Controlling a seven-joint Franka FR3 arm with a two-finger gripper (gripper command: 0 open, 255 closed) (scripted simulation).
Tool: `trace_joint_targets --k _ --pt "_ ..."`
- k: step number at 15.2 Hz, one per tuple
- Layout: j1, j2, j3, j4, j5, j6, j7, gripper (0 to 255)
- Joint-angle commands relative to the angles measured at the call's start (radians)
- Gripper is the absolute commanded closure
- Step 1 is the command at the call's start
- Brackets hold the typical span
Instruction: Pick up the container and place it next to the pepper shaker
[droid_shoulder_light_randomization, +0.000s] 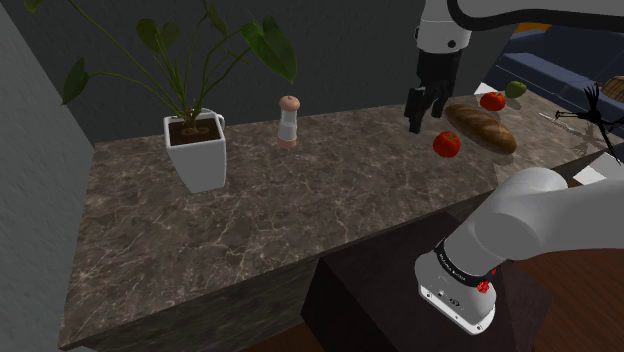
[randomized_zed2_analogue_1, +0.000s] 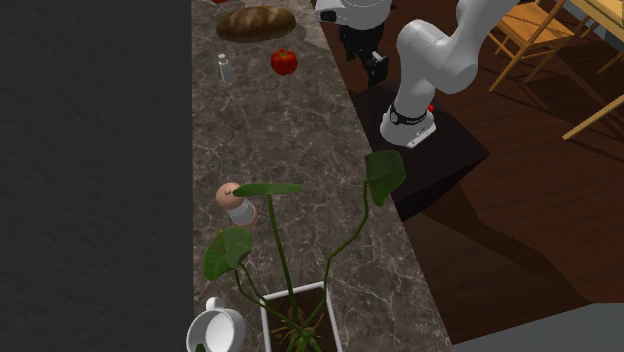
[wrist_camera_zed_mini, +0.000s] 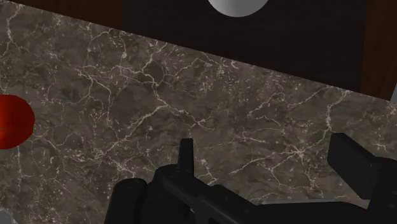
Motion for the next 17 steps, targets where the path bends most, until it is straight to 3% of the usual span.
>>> trace_joint_targets --k 1,9,17 --pt "0.000 0.000 0.000 0.000 0.000 0.000 0.000 0" --pt "0.006 0.263 -0.007 0.087 0.014 0.246 -0.021 0" --pt "0.015 0.534 -0.007 0.251 0.030 0.422 -0.047 0"
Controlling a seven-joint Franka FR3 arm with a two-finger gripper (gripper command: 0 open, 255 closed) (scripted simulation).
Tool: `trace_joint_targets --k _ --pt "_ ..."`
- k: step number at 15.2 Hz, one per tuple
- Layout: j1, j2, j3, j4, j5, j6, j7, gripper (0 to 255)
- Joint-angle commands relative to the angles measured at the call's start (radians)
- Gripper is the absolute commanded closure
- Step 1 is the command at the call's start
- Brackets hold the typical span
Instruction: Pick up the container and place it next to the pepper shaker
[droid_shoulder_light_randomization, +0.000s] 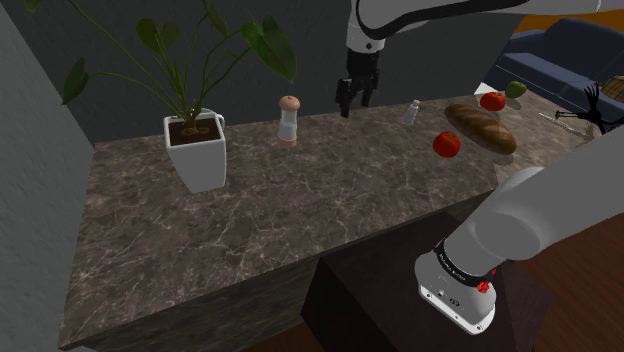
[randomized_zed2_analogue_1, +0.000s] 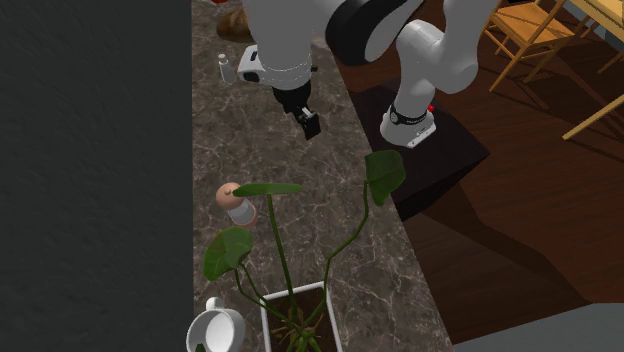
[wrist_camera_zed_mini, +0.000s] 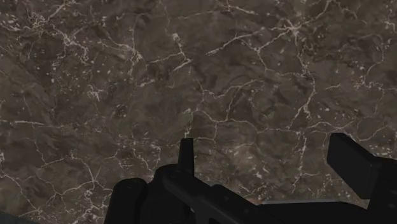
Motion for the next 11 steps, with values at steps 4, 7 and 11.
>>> trace_joint_targets --k 4,7,11 --pt "0.007 0.170 0.004 0.134 0.012 0.080 -0.017 0" --pt "0.011 0.271 0.007 0.228 0.019 0.113 -0.029 0" --pt "0.016 0.406 0.012 0.371 0.027 0.139 -0.043 0"
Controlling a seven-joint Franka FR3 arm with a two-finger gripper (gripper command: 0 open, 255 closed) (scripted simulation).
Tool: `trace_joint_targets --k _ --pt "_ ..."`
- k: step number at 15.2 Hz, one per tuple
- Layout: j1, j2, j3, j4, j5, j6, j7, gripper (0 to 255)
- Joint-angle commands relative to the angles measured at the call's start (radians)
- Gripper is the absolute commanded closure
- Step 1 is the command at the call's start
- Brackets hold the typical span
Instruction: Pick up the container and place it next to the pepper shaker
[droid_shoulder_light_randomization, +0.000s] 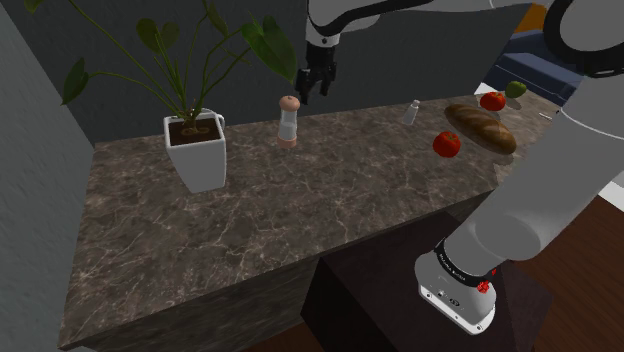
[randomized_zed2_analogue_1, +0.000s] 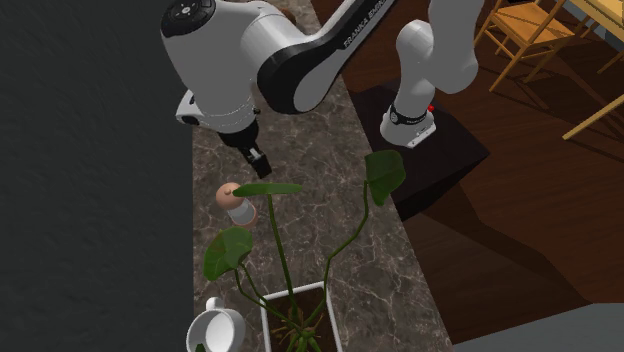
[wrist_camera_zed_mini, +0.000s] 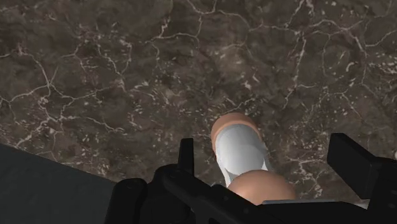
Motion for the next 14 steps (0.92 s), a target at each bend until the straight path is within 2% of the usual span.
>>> trace_joint_targets --k 1,7,14 --pt "0.006 0.070 0.005 0.075 0.004 0.012 -0.002 0" --pt "0.016 0.278 0.016 0.339 0.011 0.006 -0.021 0" --pt "0.018 0.308 0.015 0.289 0.009 0.087 -0.020 0"
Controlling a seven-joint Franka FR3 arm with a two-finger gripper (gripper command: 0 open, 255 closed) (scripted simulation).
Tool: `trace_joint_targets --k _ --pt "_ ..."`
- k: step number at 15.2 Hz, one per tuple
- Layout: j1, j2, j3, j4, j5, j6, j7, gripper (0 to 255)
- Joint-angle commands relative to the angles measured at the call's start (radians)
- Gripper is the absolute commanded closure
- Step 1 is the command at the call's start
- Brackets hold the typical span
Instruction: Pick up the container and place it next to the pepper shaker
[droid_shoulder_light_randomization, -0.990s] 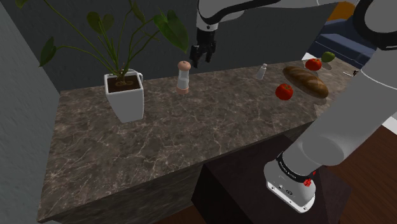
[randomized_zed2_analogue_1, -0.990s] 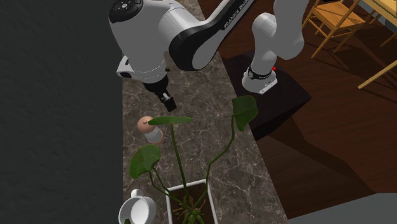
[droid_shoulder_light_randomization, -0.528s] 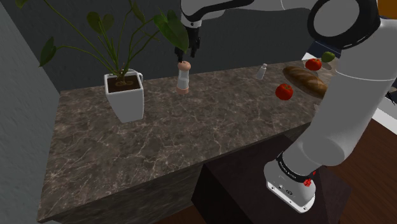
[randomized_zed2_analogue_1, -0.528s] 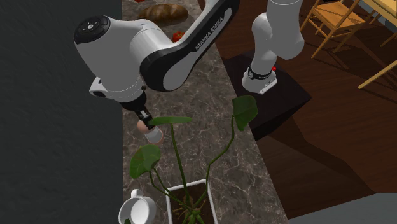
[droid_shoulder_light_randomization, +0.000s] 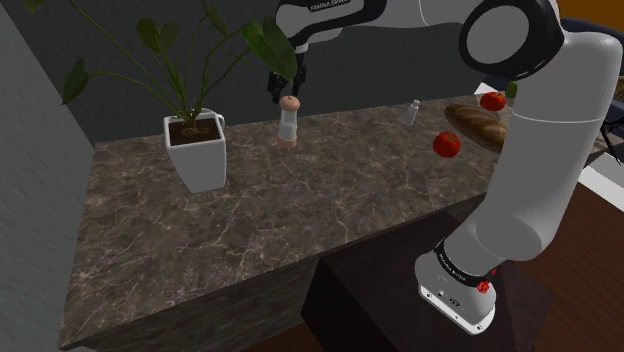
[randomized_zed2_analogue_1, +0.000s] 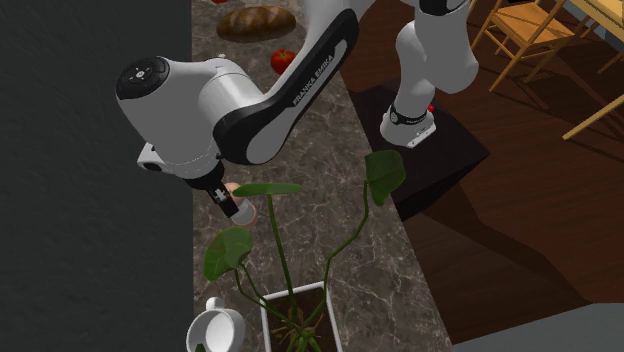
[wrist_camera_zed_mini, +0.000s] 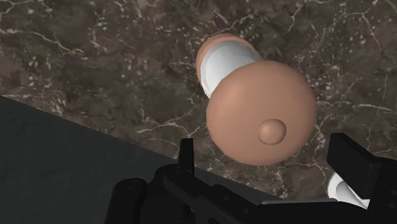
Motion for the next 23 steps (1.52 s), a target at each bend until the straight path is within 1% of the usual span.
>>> trace_joint_targets --k 1,8,9,18,23 --pt "0.001 0.006 0.000 -0.015 -0.001 0.021 0.001 0" --pt "0.001 0.006 0.000 -0.015 -0.001 0.021 0.001 0" --pt "0.001 0.006 0.000 -0.015 -0.001 0.021 0.001 255" --pt "0.001 0.006 0.000 -0.015 -0.001 0.021 0.001 255" --pt "0.001 -0.012 0.001 0.026 0.000 -0.038 0.002 255"
